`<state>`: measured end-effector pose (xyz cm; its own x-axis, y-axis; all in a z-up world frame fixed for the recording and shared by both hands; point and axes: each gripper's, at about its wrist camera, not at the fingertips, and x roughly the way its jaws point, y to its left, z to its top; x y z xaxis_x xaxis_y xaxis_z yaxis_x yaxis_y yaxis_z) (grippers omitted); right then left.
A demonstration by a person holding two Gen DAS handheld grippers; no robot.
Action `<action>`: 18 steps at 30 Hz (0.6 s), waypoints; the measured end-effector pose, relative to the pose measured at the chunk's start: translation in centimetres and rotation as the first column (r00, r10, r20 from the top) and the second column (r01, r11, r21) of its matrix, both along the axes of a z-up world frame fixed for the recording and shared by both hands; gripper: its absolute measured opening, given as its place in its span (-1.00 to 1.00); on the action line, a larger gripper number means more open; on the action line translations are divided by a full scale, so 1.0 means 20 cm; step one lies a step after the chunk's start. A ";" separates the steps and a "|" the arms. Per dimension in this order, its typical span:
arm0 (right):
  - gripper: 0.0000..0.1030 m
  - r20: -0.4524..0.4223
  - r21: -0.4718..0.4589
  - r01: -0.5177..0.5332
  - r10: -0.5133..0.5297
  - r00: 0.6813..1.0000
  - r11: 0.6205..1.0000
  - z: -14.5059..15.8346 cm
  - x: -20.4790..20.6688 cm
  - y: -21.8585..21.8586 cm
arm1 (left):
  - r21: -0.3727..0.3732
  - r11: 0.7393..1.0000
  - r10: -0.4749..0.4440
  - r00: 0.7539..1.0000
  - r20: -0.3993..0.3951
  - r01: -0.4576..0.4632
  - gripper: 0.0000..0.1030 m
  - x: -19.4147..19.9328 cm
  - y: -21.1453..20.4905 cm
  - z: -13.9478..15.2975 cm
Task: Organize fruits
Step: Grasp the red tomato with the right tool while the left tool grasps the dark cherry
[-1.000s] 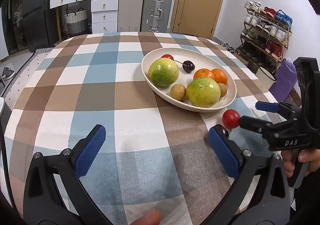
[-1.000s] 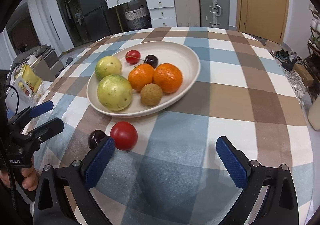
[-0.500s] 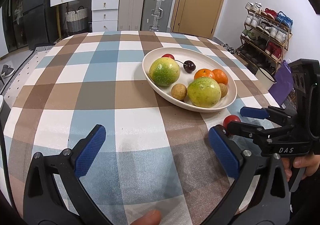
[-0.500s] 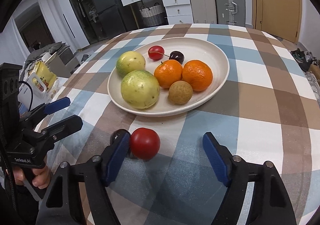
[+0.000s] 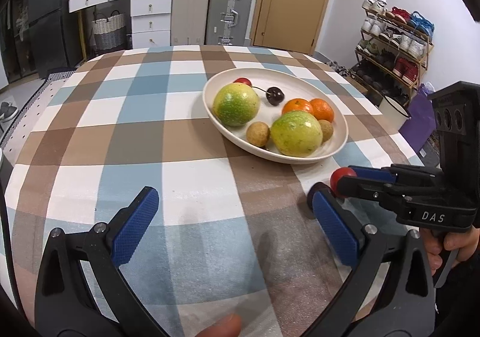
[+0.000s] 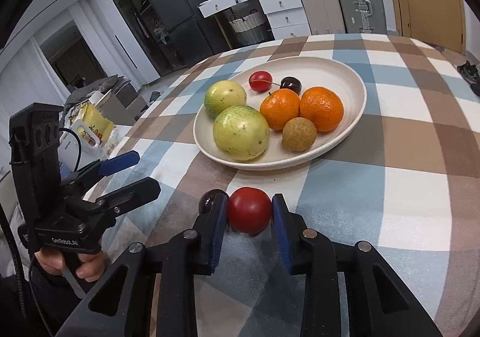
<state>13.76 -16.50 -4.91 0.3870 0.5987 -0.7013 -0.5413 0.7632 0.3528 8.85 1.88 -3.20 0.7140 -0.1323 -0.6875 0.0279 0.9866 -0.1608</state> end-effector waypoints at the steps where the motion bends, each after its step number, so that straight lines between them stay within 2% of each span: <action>1: -0.40 0.010 -0.003 0.002 -0.002 1.000 1.000 0.01 -0.01 -0.01 | -0.009 1.000 -0.007 1.000 -0.003 0.007 0.99 0.00 -0.01 0.00; 5: -0.40 0.032 0.016 0.024 -0.024 0.999 1.000 0.03 -0.02 -0.07 | -0.028 0.999 -0.039 0.999 -0.036 0.038 0.99 0.02 -0.06 -0.02; 12: -0.40 0.027 0.054 0.068 -0.069 0.997 0.996 0.03 0.00 -0.16 | 0.023 0.996 -0.081 0.994 -0.067 0.083 0.98 0.06 -0.18 -0.05; 18: -0.40 0.030 0.059 0.063 -0.065 0.997 0.996 0.05 0.00 -0.17 | 0.038 0.986 -0.154 0.981 -0.118 0.160 0.53 0.10 -0.28 -0.09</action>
<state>13.70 -19.84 -3.88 0.4471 0.6116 -0.6527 -0.5036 0.7752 0.3813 10.91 -3.69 -5.09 0.6037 -0.2020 -0.7712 0.1672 0.9779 -0.1252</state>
